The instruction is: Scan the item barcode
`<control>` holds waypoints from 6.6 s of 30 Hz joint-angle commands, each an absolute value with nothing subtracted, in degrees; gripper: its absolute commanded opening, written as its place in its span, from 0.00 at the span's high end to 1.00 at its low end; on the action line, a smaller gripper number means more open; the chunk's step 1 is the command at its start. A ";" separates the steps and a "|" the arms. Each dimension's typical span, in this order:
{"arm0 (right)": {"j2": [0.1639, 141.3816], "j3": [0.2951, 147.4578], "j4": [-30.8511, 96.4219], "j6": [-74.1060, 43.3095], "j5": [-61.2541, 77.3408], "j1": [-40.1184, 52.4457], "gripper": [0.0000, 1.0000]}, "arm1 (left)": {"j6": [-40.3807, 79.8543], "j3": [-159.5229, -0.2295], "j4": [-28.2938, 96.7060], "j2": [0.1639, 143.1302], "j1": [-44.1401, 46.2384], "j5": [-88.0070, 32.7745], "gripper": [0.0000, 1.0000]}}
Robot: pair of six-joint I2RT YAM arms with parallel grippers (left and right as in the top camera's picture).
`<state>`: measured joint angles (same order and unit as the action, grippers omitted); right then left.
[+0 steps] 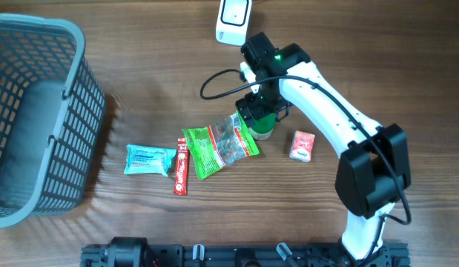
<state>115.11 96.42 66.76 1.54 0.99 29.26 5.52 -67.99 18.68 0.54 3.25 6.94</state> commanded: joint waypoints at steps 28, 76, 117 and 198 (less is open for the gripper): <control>119.04 82.94 52.95 10.81 -1.61 29.39 0.43 | 6.31 -67.70 18.68 0.25 2.83 6.04 0.00; 119.02 109.08 65.04 -31.48 23.88 29.17 0.42 | 6.28 -67.70 18.68 0.25 2.83 6.04 0.00; 130.52 109.08 3.95 -20.71 -11.22 22.98 0.35 | 6.28 -63.55 17.74 0.25 2.83 6.02 0.00; 101.80 68.97 61.04 -43.20 -3.27 23.73 0.11 | 6.28 -63.55 18.90 0.25 2.83 6.02 0.00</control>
<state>101.58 71.20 64.90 -45.74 0.82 21.80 5.54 -63.53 19.07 0.51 3.25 6.92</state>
